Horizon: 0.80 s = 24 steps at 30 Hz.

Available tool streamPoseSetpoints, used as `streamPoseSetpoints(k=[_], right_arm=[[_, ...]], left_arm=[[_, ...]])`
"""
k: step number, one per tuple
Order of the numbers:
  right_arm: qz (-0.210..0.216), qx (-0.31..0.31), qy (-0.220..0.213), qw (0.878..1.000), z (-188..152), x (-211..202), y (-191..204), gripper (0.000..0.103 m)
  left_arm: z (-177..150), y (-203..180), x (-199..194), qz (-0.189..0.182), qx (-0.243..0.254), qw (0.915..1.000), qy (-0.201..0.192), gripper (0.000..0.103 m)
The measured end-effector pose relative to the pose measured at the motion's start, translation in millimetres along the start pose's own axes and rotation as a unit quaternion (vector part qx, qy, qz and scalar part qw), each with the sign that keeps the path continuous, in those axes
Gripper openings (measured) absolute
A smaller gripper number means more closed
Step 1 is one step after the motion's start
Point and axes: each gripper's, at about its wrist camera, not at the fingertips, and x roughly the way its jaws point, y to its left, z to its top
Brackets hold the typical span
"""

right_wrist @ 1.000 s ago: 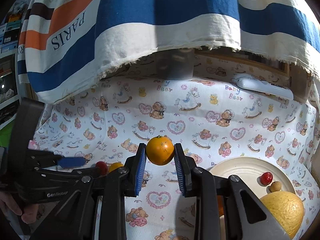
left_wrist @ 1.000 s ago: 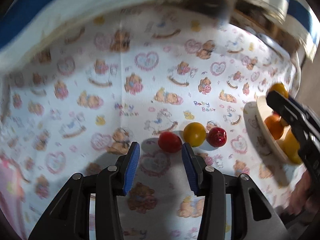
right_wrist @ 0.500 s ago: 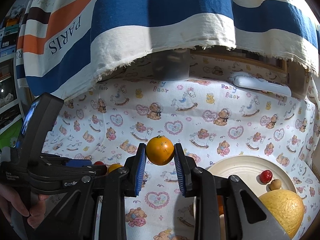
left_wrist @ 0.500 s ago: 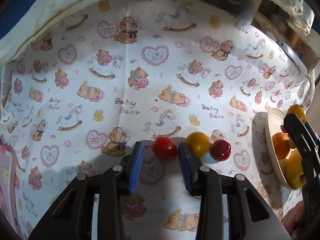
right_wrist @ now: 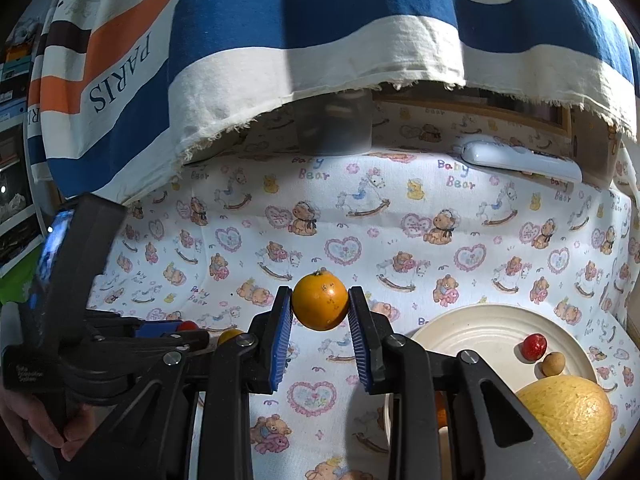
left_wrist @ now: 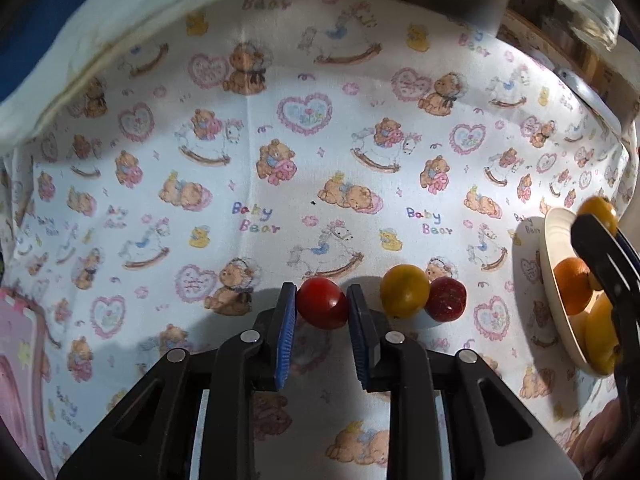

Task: Organize fruits
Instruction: 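Grasp the red cherry tomato with the left tool while the right tool lifts the orange tomato, then carry the red and orange cherry tomatoes over the plate with both tools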

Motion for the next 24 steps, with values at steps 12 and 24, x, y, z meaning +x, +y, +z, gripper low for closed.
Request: streamPoseSetpoints(k=[12, 24], right_arm=[[-0.005, 0.007, -0.008, 1.0, 9.1, -12.4, -11.9, 0.029], [-0.029, 0.018, -0.101, 0.994, 43.1, -99.1, -59.5, 0.029]], left_arm=[[-1.9, -8.0, -38.1, 0.011, 0.011, 0.999, -0.042, 0.024], [6.0, -69.4, -113.0, -0.057, 0.058, 0.988, -0.131, 0.024]])
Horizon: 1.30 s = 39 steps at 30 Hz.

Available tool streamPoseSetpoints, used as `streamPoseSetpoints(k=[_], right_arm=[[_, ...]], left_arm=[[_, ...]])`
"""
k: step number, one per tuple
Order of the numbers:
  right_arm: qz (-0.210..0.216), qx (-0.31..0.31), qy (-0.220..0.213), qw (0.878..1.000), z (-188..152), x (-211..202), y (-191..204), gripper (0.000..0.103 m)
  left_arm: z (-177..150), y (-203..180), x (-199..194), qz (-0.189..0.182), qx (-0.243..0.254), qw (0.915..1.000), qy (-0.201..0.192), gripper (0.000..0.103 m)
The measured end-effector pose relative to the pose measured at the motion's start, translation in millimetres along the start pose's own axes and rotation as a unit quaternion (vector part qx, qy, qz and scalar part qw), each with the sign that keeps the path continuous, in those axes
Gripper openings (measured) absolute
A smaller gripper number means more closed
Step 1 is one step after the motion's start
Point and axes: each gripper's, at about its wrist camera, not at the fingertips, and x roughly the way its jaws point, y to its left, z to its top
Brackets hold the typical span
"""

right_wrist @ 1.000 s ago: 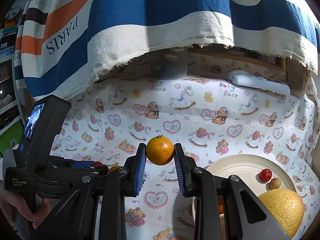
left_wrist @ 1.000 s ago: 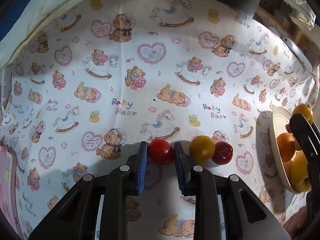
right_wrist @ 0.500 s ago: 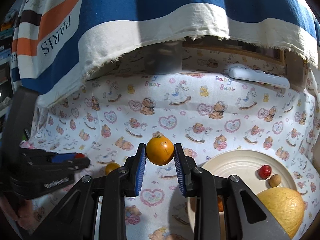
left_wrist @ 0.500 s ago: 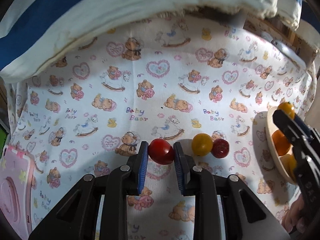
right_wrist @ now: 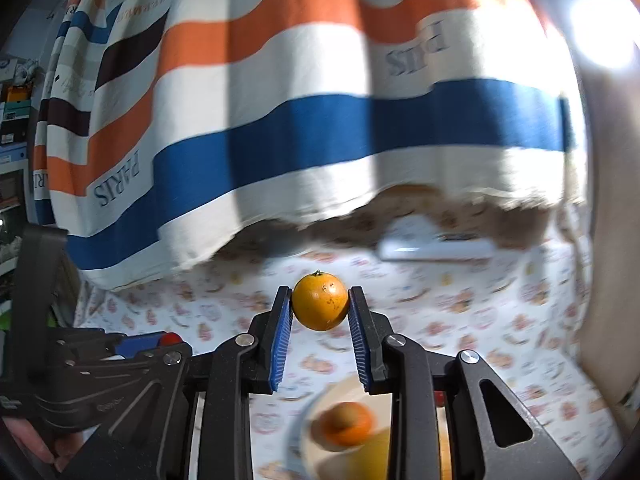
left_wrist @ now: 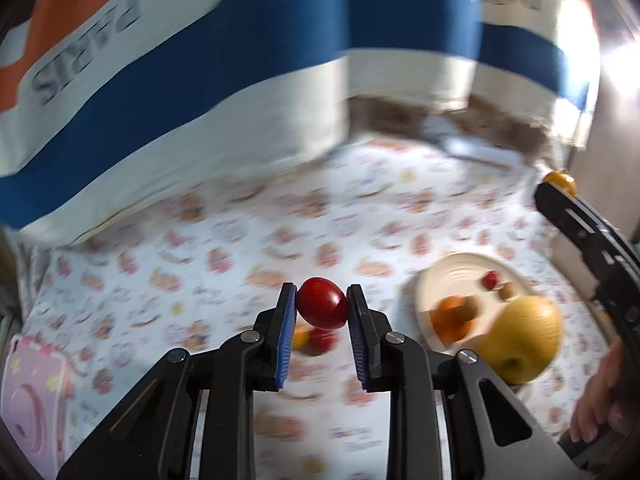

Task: Organize fruits
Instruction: 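Carry the red and orange cherry tomatoes over the plate with both tools, then lower both cherry tomatoes onto the plate and open both tools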

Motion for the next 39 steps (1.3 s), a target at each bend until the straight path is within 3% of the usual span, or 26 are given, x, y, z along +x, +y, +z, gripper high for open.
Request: streamPoseSetpoints(k=[6, 11, 14, 18, 25, 32, 39], right_arm=[[-0.049, -0.006, -0.008, 0.999, 0.9, -15.8, -48.5, 0.029], [-0.054, 0.018, 0.008, 0.998, -15.8, -13.8, -83.2, 0.029], [-0.052, 0.029, 0.052, 0.997, -21.1, -2.9, -94.1, 0.029], [-0.035, 0.047, 0.092, 0.994, -26.0, 4.2, -103.3, 0.029], [-0.039, 0.063, 0.122, 0.99, -34.4, 13.2, -114.2, 0.029], [-0.038, 0.101, 0.218, 0.97, -54.9, 42.8, -133.9, 0.029], [-0.04, 0.106, 0.243, 0.963, -62.9, 49.4, -139.2, 0.029]], left_arm=[[4.6, -47.3, 14.3, -0.057, 0.008, 0.9983, 0.007, 0.024], [1.4, -75.4, 32.5, -0.08, 0.008, 0.9962, 0.032, 0.024], [-0.2, -88.0, 48.1, -0.095, 0.023, 0.9932, 0.064, 0.024], [-0.6, -90.6, 65.1, -0.108, -0.001, 0.9904, 0.086, 0.024], [0.1, -88.0, 77.8, -0.106, -0.017, 0.9904, 0.088, 0.024], [3.7, -89.5, 82.0, -0.124, -0.019, 0.9883, 0.087, 0.024], [4.9, -101.3, 82.2, -0.14, -0.002, 0.986, 0.09, 0.025]])
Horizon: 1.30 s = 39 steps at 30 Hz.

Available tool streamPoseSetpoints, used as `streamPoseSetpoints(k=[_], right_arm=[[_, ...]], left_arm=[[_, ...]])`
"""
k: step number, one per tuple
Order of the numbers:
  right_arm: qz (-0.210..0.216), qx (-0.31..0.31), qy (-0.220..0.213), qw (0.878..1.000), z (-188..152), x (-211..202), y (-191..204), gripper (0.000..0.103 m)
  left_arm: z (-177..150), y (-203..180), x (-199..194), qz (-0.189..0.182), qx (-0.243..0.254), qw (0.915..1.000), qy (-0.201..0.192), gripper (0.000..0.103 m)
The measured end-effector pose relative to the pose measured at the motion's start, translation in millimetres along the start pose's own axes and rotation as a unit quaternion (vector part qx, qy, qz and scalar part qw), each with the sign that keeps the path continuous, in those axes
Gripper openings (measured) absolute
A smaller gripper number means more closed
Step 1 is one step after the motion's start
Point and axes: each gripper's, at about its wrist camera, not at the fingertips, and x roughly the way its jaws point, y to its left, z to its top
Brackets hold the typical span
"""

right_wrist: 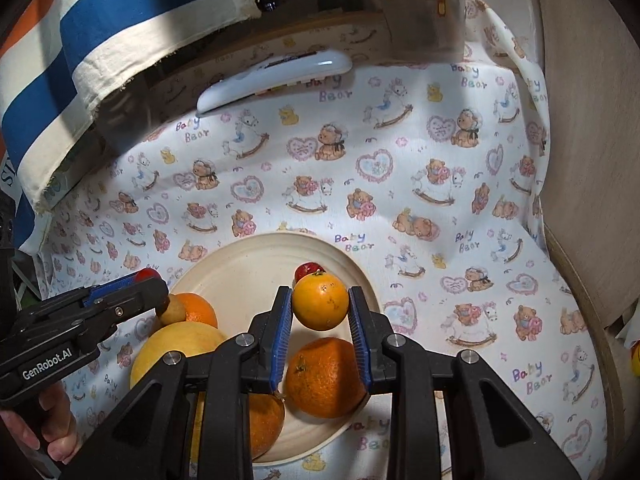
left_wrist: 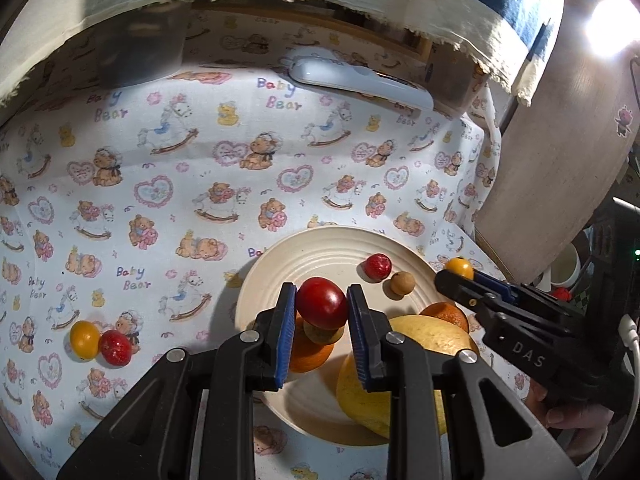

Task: Organize fruits
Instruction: 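Lower both cherry tomatoes onto the plate and open both tools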

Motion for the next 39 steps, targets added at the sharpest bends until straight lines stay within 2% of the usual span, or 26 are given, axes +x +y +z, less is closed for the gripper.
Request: streamPoseSetpoints(k=[9, 17, 19, 23, 29, 32, 36, 39], right_arm=[[0.003, 0.024, 0.016, 1.0, -0.8, 8.8, -6.9, 0.029], [-0.007, 0.023, 0.012, 1.0, -1.2, 8.2, -5.8, 0.029], [-0.008, 0.023, 0.012, 1.0, -1.2, 8.0, -5.4, 0.029], [-0.009, 0.027, 0.015, 0.999, -1.2, 8.9, -6.2, 0.029], [-0.005, 0.04, 0.021, 0.999, -1.8, 12.3, -9.0, 0.03], [-0.011, 0.036, 0.019, 0.999, -1.6, 11.9, -7.9, 0.031], [-0.017, 0.03, 0.012, 0.999, -1.6, 10.0, -5.9, 0.031], [-0.028, 0.017, -0.003, 0.999, -1.5, 5.5, -1.1, 0.031]], left_arm=[[0.2, -7.6, 8.5, -0.006, -0.001, 0.9998, 0.019, 0.025], [-2.1, -10.6, 15.7, -0.005, -0.002, 0.9997, 0.025, 0.025], [-1.9, -10.7, 15.3, -0.001, -0.001, 0.9997, 0.024, 0.028], [-2.5, -7.0, 13.6, 0.004, -0.001, 0.9998, 0.02, 0.041], [-3.7, 0.7, 7.5, 0.007, -0.004, 0.9999, 0.014, 0.046], [-3.7, 2.2, 1.1, 0.02, 0.005, 0.9998, 0.003, 0.047], [-6.8, -2.8, -16.9, 0.064, 0.042, 0.9963, -0.037, 0.049], [-8.5, -2.9, -33.4, 0.082, 0.052, 0.9927, -0.072, 0.049]])
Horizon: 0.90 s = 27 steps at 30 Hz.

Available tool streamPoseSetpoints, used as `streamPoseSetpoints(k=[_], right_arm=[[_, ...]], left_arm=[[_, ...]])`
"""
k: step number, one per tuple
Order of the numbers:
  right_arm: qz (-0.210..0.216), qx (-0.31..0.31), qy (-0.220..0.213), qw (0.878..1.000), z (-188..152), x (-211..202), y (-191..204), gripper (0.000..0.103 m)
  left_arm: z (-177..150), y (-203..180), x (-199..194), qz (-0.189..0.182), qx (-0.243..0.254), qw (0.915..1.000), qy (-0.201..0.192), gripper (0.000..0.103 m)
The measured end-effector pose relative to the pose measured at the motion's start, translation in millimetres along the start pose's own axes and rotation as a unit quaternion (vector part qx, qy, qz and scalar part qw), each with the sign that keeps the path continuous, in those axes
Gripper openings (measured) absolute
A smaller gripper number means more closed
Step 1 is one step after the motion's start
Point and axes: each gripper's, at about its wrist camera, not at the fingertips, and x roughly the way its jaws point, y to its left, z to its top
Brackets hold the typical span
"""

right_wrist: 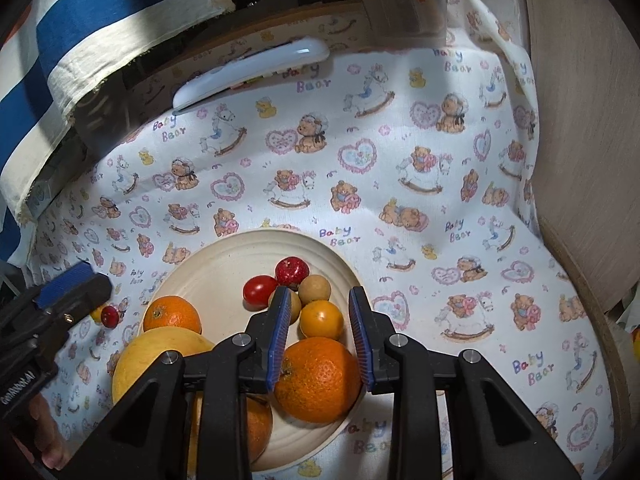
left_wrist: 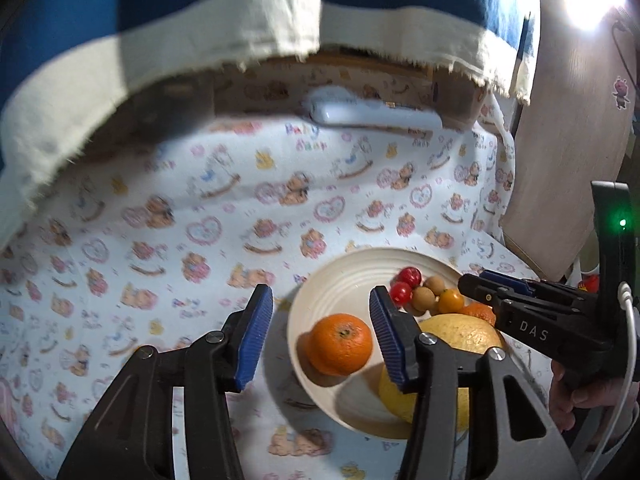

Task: Organize fruits
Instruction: 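Lower both cherry tomatoes onto the plate and open both tools, then move both tools back toward the yellow and red cherry tomatoes on the cloth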

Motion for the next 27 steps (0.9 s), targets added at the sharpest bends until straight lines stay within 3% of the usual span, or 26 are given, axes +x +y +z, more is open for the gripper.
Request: streamPoseSetpoints(k=[7, 12, 17, 19, 21, 25, 27], right_arm=[[-0.007, -0.035, -0.069, 0.997, -0.5, -23.9, 17.8, 0.031], [-0.011, -0.064, -0.118, 0.991, -5.2, -37.8, 32.0, 0.031], [-0.003, -0.076, -0.185, 0.98, -12.4, -54.3, 42.6, 0.033], [0.006, -0.08, -0.197, 0.977, -14.2, -58.8, 47.1, 0.045], [0.009, -0.081, -0.215, 0.973, -17.0, -64.9, 50.9, 0.076], [0.008, -0.079, -0.254, 0.964, -22.3, -77.8, 55.8, 0.088], [0.011, -0.074, -0.267, 0.961, -24.4, -82.9, 56.7, 0.088]], left_arm=[[3.2, 17.9, -35.6, 0.023, -0.01, 0.9973, -0.069, 0.049], [2.0, 27.7, -62.0, 0.048, -0.01, 0.9881, -0.146, 0.057], [-4.7, 43.7, -88.4, 0.049, -0.018, 0.9753, -0.214, 0.085], [-7.0, 48.7, -95.7, 0.061, -0.011, 0.9708, -0.232, 0.089], [-8.7, 54.7, -100.9, 0.064, -0.003, 0.9681, -0.242, 0.093], [-14.9, 73.1, -110.9, 0.075, -0.007, 0.9627, -0.26, 0.099], [-21.0, 82.1, -114.3, 0.088, -0.008, 0.9595, -0.268, 0.099]])
